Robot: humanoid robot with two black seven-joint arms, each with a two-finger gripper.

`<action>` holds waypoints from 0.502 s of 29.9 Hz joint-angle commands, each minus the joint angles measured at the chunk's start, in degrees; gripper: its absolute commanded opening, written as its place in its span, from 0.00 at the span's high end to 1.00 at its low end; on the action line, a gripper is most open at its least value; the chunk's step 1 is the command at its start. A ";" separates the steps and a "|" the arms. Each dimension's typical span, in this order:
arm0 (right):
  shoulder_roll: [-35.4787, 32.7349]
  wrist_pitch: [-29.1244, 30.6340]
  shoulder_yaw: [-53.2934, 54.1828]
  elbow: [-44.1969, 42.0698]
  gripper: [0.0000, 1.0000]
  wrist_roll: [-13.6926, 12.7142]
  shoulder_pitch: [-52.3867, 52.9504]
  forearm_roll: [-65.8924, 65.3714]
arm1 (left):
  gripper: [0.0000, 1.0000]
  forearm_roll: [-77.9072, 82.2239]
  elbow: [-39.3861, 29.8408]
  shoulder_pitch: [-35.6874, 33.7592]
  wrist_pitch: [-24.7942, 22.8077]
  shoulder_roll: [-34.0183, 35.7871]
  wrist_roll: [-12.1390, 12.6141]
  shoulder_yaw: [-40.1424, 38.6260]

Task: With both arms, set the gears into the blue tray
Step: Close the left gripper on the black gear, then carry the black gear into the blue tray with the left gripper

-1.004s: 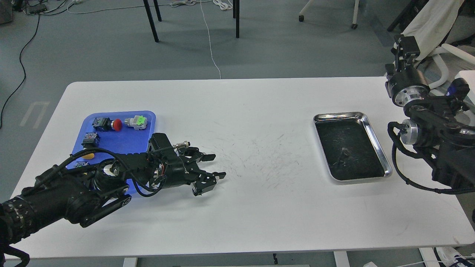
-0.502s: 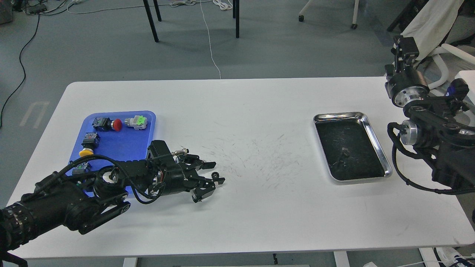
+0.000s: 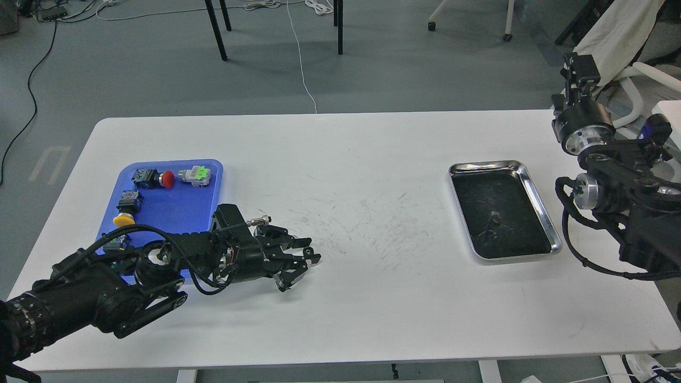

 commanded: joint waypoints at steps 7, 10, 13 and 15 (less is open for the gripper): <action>0.00 0.00 -0.09 0.00 0.06 0.00 -0.16 0.00 | 0.79 0.02 0.00 -0.02 -0.01 -0.16 0.00 0.82; 0.00 0.00 -0.09 0.00 0.06 0.00 -0.43 -0.09 | 0.85 0.02 0.09 -0.11 -0.01 -0.07 0.00 0.82; 0.00 0.00 -0.09 0.00 0.06 0.00 -0.43 -0.09 | 0.87 0.02 -0.08 -0.02 -0.01 0.11 0.00 0.82; 0.00 0.00 0.00 0.00 0.06 0.00 -0.43 -0.09 | 0.89 0.02 -0.09 -0.02 -0.09 0.37 0.00 0.73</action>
